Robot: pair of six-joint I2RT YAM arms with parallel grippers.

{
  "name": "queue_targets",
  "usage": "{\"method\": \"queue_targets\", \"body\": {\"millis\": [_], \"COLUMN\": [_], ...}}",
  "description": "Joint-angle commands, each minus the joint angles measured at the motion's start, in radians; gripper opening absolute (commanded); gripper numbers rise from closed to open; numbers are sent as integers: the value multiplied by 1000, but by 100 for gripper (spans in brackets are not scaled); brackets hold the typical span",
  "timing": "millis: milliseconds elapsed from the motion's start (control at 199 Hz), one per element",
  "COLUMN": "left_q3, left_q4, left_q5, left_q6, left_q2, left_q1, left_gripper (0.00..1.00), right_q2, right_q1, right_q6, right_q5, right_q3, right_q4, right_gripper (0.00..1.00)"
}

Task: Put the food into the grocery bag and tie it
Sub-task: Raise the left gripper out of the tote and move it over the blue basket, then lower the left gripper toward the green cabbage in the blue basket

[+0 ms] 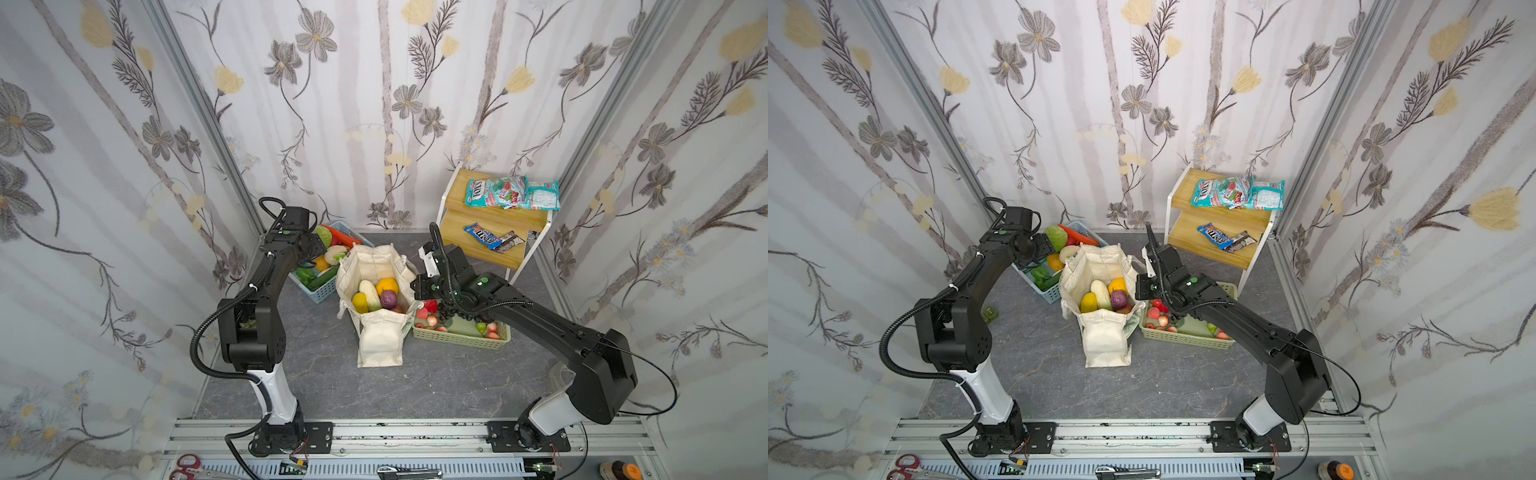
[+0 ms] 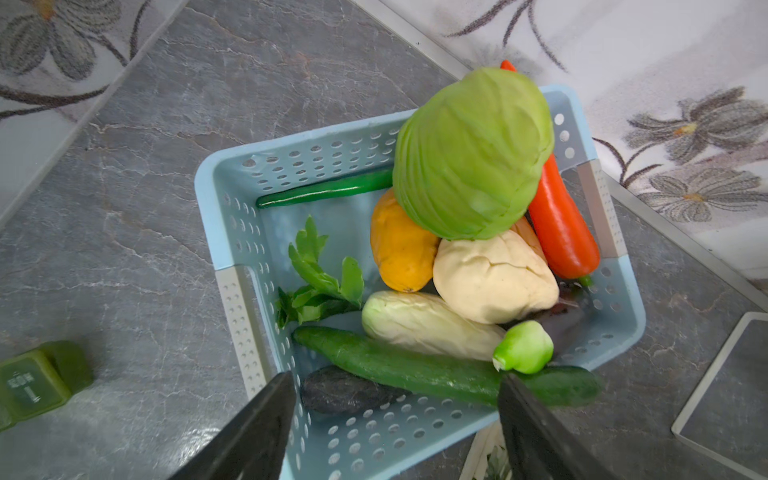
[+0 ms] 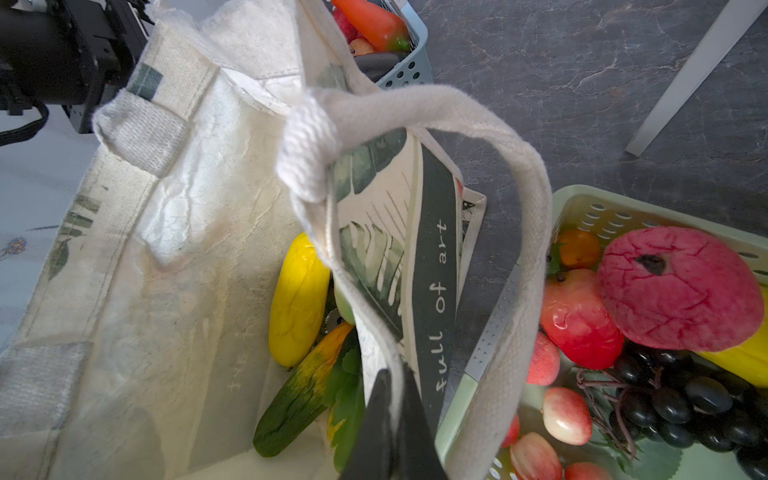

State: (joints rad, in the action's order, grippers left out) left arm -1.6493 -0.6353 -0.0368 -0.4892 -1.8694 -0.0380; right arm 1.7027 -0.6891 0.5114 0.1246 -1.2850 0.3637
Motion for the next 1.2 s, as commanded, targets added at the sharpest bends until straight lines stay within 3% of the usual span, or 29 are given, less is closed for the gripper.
{"method": "queue_targets", "body": {"millis": [0,396,893,983,1199], "left_q3": [-44,-292,-486,-514,-456], "left_q4": [72,56,24,5,36], "left_q5": [30,-11,-67,-74,-84], "left_q6": [-13,-3,-8,-1,18], "left_q2": [-56,-285,-456,-473,-426], "left_q1": [1,-2,-8,-8,-8], "left_gripper": [81,94,96,92,67], "right_q2": [10,26,28,23,25], "right_q1": [-1,0,0,-1,-2], "right_q6": [-7,-6,-6,-5,-2], "right_q5": [10,10,13,10,10], "right_q3": [-14,-33,-35,-33,-28], "right_q4": [2,18,27,27,26], "right_gripper": [2,2,2,2,2]}}
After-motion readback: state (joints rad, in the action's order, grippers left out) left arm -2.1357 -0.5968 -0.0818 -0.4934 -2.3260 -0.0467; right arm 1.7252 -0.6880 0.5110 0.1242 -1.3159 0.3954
